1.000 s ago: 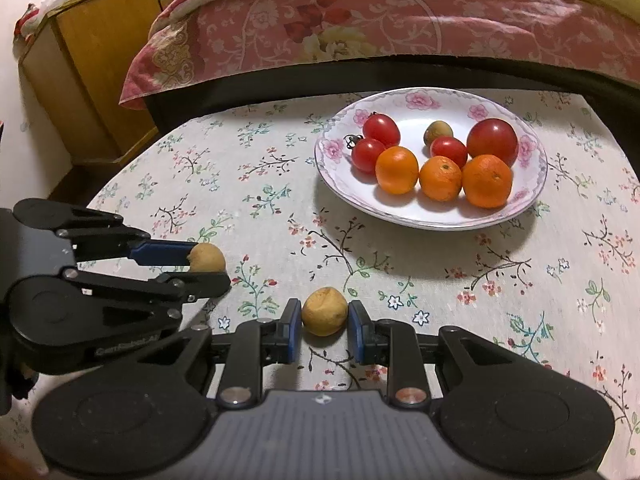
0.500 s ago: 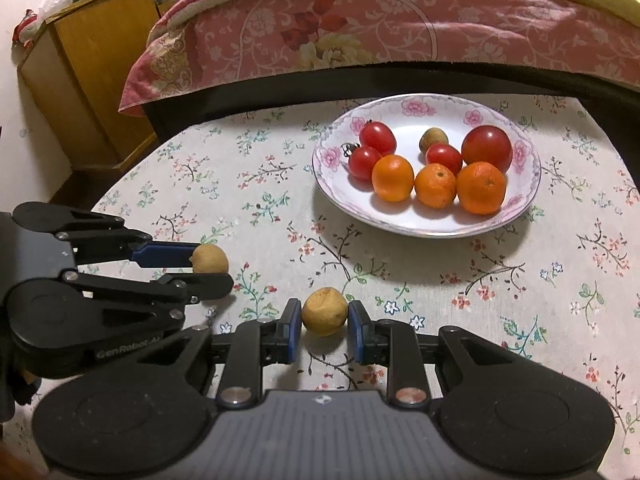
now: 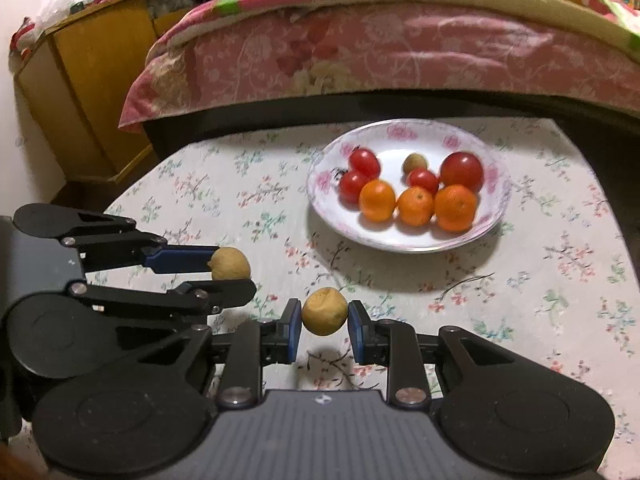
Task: Organize fruits
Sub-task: 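Carry both yellow-brown fruits over the white plate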
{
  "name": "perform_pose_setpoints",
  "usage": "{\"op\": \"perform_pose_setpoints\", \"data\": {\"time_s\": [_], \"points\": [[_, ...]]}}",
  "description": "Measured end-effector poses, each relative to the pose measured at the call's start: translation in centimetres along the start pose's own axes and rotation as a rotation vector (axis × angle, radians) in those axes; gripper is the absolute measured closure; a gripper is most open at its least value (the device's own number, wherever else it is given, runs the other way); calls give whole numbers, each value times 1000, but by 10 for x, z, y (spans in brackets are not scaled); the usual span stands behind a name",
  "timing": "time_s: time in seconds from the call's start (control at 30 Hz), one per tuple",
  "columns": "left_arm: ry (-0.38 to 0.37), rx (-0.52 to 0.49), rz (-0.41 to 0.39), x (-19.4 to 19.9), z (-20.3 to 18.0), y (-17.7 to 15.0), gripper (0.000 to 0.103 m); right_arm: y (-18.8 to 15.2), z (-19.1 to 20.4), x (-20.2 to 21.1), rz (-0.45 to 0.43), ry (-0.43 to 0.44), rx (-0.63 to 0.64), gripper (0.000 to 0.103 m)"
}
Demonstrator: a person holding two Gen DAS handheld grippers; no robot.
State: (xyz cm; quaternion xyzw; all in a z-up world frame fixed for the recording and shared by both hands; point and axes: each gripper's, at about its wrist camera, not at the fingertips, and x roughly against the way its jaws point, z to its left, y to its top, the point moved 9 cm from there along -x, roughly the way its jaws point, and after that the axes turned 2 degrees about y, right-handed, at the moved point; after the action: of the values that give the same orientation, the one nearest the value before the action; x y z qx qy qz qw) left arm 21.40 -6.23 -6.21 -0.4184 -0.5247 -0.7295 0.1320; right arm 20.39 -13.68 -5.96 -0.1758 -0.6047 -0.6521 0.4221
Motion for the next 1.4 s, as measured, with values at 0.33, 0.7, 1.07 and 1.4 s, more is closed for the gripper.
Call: {"op": "perform_pose_setpoints", "data": {"time_s": [0.33,0.7,1.07,1.4], "points": [[8,10,-23,-3,4,18,67,18,-6,6,-24,-29,-12,83],[20,11,-22,-12,3,32,68,29,-20,1,-38,-37,-38,83],[21,18,-54,-24,1,58,68,47,-40,1,-75,-48,-80,82],[25,2,-63,-40,1,78,68,59,-59,-6,-85,-56,-118,82]]}}
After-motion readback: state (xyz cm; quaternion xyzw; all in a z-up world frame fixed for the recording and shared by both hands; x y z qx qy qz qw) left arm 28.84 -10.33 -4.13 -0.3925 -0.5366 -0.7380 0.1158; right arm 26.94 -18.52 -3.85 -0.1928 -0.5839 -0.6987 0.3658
